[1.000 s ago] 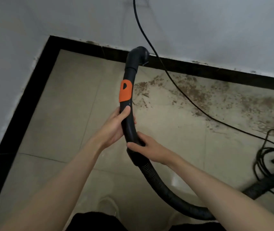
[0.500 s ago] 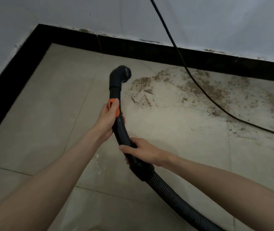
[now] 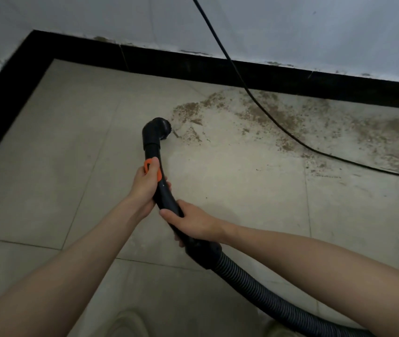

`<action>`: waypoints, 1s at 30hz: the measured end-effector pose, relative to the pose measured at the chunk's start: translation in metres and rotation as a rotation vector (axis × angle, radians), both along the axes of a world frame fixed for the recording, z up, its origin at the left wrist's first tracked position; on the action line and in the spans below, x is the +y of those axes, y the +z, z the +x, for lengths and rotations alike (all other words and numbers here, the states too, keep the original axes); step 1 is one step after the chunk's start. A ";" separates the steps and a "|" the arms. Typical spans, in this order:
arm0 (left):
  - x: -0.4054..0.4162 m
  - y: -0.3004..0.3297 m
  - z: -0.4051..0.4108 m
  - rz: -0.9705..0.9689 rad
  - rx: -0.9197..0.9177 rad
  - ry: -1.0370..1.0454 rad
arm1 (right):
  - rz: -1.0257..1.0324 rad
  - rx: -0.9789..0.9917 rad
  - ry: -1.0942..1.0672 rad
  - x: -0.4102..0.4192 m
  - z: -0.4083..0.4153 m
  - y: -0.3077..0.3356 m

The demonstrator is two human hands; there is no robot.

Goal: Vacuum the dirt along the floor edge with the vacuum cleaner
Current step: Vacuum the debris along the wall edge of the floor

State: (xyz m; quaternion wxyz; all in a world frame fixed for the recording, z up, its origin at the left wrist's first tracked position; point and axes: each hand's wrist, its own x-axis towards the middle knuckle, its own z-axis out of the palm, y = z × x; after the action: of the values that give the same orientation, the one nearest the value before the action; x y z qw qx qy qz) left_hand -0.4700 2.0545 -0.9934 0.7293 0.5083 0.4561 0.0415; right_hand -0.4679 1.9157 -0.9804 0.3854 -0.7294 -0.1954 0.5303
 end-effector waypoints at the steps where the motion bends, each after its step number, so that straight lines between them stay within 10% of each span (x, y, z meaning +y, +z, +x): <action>1: -0.002 -0.001 -0.004 -0.004 0.014 0.007 | -0.013 0.000 0.005 -0.001 -0.003 -0.002; 10: 0.002 -0.017 -0.030 0.006 0.112 0.157 | -0.168 -0.317 0.245 0.003 -0.005 -0.007; 30: -0.032 -0.006 -0.050 0.055 0.355 -0.147 | -0.125 0.230 0.027 -0.049 -0.041 -0.003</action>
State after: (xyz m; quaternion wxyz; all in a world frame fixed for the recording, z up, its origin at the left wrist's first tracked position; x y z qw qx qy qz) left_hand -0.5196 2.0221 -0.9992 0.6241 0.5595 0.5379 -0.0900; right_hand -0.5093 1.8668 -0.9837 0.3518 -0.6837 -0.1264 0.6268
